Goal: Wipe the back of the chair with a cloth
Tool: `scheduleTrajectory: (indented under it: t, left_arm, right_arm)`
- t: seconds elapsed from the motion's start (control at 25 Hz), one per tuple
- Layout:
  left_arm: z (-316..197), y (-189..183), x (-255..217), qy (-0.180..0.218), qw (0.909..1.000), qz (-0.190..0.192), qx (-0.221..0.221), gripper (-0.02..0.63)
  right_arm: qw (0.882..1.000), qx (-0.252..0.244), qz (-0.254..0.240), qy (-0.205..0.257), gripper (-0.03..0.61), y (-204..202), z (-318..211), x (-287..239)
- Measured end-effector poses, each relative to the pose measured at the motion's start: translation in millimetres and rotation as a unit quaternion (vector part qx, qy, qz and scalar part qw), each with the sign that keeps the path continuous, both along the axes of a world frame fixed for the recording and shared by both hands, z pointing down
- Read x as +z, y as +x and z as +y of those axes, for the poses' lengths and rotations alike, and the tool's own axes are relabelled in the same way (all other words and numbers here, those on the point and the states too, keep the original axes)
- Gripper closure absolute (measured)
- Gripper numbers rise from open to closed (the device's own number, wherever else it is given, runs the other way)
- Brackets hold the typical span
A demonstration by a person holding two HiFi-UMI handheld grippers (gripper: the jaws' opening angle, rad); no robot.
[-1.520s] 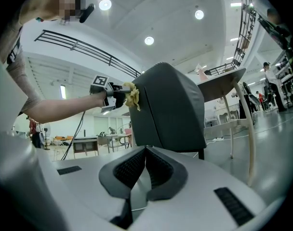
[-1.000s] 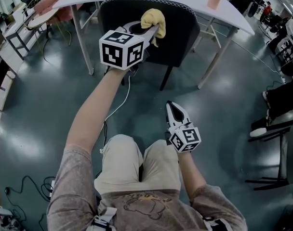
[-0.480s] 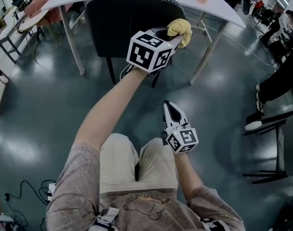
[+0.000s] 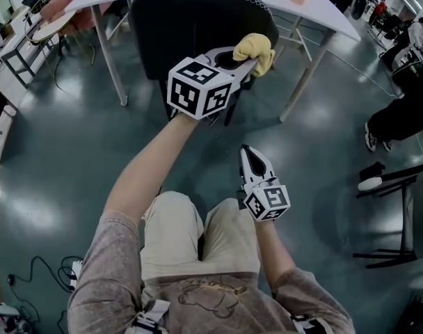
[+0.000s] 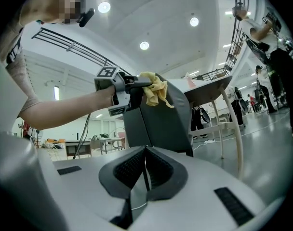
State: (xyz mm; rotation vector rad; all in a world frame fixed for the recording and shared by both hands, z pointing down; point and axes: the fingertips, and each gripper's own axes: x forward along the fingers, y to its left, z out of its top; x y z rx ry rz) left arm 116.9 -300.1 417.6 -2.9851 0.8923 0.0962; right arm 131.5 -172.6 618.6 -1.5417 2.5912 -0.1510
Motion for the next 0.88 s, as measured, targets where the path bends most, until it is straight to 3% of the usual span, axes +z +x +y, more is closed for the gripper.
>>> scheduleTrajectory:
  t: [0.2,0.44,0.72,0.88]
  left_arm:
    - [-13.2,-76.0,6.5,0.000,0.9983,0.015,-0.056,0.543]
    - [-28.9,-171.5,19.8,-0.006,0.9901,0.033,-0.136,0.543]
    - [-48.1,-272.5,53.4,-0.025,0.9718,0.025,-0.233,0.543]
    - [-68.7,-300.1,65.7,-0.034,0.9623,0.023,-0.269,0.543]
  right_arm:
    - [1.000,-0.006,-0.002,-0.001,0.552,-4.1,-3.7,2.0]
    - [1.000,-0.019,0.004,-0.008,0.552,-13.0,-6.5,7.2]
    - [0.999,-0.029,0.011,-0.009,0.552,-19.2,-11.7,9.2]
    - [0.999,-0.030,0.012,-0.007,0.552,-22.7,-14.4,8.5]
